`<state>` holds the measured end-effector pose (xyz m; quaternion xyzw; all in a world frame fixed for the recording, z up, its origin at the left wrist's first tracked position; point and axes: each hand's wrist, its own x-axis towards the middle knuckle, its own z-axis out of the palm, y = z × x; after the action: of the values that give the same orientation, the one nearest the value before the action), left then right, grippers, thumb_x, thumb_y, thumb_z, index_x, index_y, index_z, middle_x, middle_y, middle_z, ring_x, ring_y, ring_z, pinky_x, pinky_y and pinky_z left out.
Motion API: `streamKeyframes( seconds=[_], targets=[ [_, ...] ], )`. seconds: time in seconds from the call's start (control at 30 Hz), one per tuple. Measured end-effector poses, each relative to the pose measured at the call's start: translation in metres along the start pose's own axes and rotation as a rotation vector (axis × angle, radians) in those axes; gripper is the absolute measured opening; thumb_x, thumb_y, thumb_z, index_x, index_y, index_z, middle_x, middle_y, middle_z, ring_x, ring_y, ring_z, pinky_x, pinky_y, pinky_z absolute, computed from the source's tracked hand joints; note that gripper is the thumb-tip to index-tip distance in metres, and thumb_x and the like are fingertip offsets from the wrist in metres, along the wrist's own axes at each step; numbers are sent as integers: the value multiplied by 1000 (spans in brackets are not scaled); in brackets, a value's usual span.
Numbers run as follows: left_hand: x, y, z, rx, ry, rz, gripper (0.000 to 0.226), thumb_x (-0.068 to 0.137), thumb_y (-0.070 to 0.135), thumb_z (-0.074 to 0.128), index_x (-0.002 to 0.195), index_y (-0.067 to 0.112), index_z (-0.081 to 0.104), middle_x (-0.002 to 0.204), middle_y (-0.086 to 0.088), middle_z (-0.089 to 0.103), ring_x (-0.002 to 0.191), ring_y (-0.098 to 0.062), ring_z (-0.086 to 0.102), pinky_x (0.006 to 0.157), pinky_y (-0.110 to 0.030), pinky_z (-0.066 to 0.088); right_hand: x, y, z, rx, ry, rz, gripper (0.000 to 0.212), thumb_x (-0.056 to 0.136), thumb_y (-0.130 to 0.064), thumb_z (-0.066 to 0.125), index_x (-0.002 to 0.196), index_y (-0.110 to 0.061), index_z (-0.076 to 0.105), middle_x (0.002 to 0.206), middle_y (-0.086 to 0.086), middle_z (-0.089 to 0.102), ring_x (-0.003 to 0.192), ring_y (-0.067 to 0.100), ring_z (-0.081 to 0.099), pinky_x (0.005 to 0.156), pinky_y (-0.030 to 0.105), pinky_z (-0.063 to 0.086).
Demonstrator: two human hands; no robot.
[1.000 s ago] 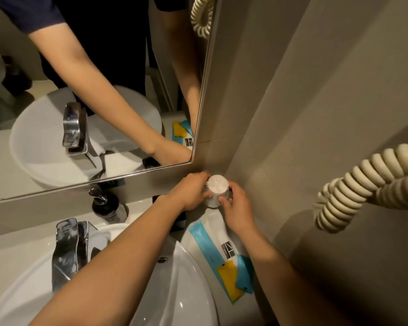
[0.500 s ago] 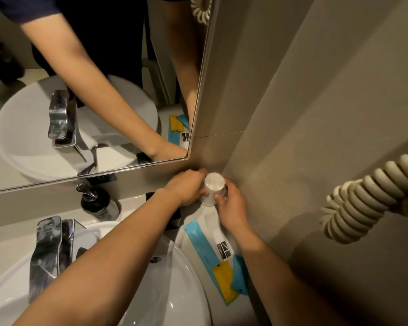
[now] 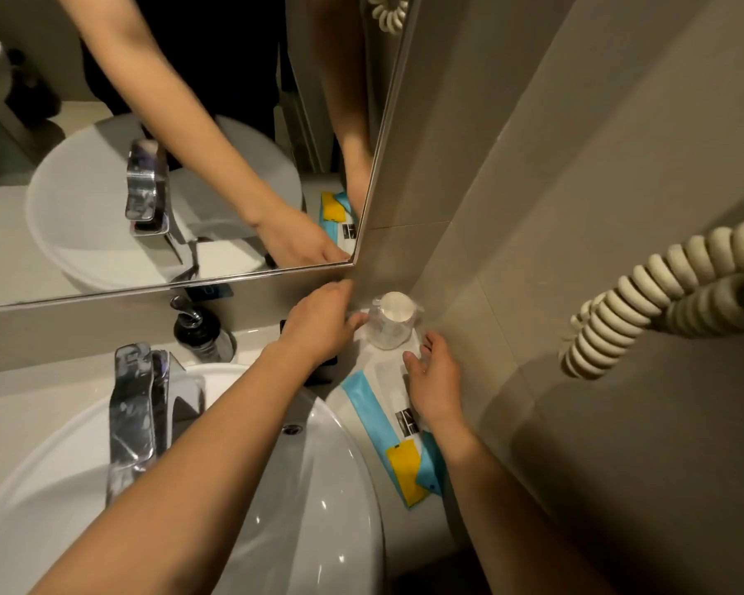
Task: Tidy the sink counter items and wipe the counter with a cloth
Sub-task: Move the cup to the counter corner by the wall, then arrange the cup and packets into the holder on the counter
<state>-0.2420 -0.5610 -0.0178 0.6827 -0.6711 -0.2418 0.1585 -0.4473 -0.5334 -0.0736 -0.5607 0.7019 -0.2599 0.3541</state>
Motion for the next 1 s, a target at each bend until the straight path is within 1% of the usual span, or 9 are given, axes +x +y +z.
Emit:
streamKeyframes(
  seconds=[0.13, 0.3, 0.37, 0.43, 0.5, 0.63, 0.77, 0.87, 1.0],
  targets=[
    [-47, -4, -7, -92, 154, -125, 51, 99, 41, 60, 140, 11, 52, 136, -13, 60, 124, -34, 58, 97, -44, 49, -27, 0, -3, -13, -11, -6, 40, 100, -20, 60, 139, -14, 52, 136, 4, 62, 122, 18, 59, 100, 30, 48],
    [-101, -18, -7, -98, 346, -209, 37, 97, 39, 61, 122, 10, 60, 116, -12, 67, 110, -33, 61, 91, -45, 50, -48, -3, 7, -94, -87, 4, 33, 101, -25, 60, 132, -14, 60, 123, 6, 68, 109, 19, 63, 98, 37, 54],
    [-116, -30, -1, -52, 377, -237, 42, 97, 42, 60, 124, 10, 58, 117, -11, 66, 114, -33, 60, 94, -46, 49, -52, -3, 12, -150, -160, 21, 35, 101, -30, 60, 132, -14, 59, 122, 6, 68, 109, 21, 64, 98, 37, 54],
    [-125, -42, 7, 19, 366, -270, 55, 97, 49, 54, 134, 8, 52, 135, -15, 60, 133, -35, 51, 107, -49, 45, -53, -2, 19, -218, -230, 38, 37, 100, -36, 60, 131, -15, 58, 122, 6, 68, 109, 23, 65, 97, 38, 55],
    [-131, -50, 16, 59, 336, -319, 67, 98, 54, 50, 146, 6, 43, 157, -18, 42, 151, -35, 31, 120, -51, 33, -52, 0, 25, -301, -270, 36, 37, 99, -39, 61, 126, -14, 58, 120, 6, 68, 106, 23, 66, 93, 38, 56],
    [-135, -64, 32, 85, 281, -333, 77, 102, 57, 39, 157, 6, 28, 169, -16, 19, 159, -31, 10, 127, -49, 16, -46, 5, 35, -458, -334, 15, 33, 97, -34, 66, 115, -9, 57, 111, 11, 65, 94, 23, 62, 81, 35, 52],
    [-133, -76, 47, 145, 232, -332, 74, 105, 51, 32, 160, 3, 20, 170, -17, 15, 159, -30, 7, 128, -46, 11, -37, 9, 47, -574, -371, -1, 33, 93, -30, 72, 113, -10, 55, 112, 12, 63, 98, 27, 66, 86, 39, 57],
    [-133, -78, 55, 214, 241, -334, 68, 107, 43, 30, 161, 2, 19, 170, -17, 17, 159, -31, 10, 128, -47, 14, -34, 11, 50, -579, -372, 17, 31, 94, -28, 71, 112, -10, 54, 110, 11, 63, 100, 28, 67, 84, 38, 56],
    [-132, -79, 57, 250, 240, -333, 66, 107, 39, 25, 161, 2, 17, 170, -17, 17, 159, -31, 11, 128, -48, 16, -30, 12, 45, -534, -393, 15, 19, 99, -28, 64, 104, -10, 61, 104, 11, 68, 88, 23, 65, 77, 32, 54]
  ],
)
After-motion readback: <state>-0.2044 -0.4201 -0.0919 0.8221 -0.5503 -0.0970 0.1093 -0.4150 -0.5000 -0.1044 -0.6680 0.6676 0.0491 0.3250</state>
